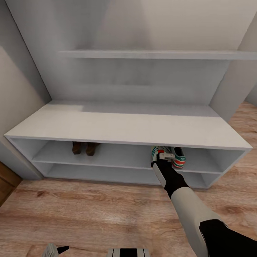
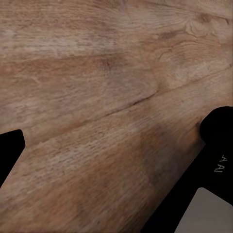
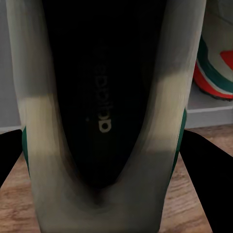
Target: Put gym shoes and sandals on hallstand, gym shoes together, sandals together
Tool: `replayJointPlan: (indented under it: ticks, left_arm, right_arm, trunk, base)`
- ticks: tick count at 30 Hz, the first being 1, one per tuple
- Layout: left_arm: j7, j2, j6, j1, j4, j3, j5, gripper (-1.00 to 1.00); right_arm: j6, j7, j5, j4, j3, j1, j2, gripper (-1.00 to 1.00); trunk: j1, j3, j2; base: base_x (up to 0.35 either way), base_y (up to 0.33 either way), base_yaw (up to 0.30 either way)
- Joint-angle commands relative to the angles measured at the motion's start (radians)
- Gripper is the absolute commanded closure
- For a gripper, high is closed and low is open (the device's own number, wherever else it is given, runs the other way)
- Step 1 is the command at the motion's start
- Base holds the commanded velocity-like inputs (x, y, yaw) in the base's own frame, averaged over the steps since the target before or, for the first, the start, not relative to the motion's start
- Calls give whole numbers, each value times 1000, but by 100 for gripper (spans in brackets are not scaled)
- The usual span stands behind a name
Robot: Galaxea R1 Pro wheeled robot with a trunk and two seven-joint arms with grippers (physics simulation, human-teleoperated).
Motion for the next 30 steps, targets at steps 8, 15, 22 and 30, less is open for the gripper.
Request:
replayJointPlan:
  ticks: [8, 15, 22, 30]
  left_arm:
    - [-3, 0, -6, -1, 1, 3, 0, -100]
    - [-3, 0, -6, -1, 1, 2, 0, -100]
    - [-3, 0, -6, -1, 1, 3, 0, -100]
    - [-3, 0, -6, -1, 1, 3, 0, -100]
  right_arm:
    - [3, -10, -10, -1, 5, -1, -1, 100]
    - [3, -10, -10, -1, 5, -1, -1, 100]
    - [3, -10, -10, -1, 5, -1, -1, 100]
    - [3, -10, -10, -1, 5, -1, -2, 100]
  trunk:
    - [0, -1, 0]
    - [0, -1, 0]
    - [0, -1, 0]
    - [0, -1, 0]
  base:
    - [116, 0, 0]
    - [148, 0, 0]
    - [42, 0, 0]
    - [102, 0, 0]
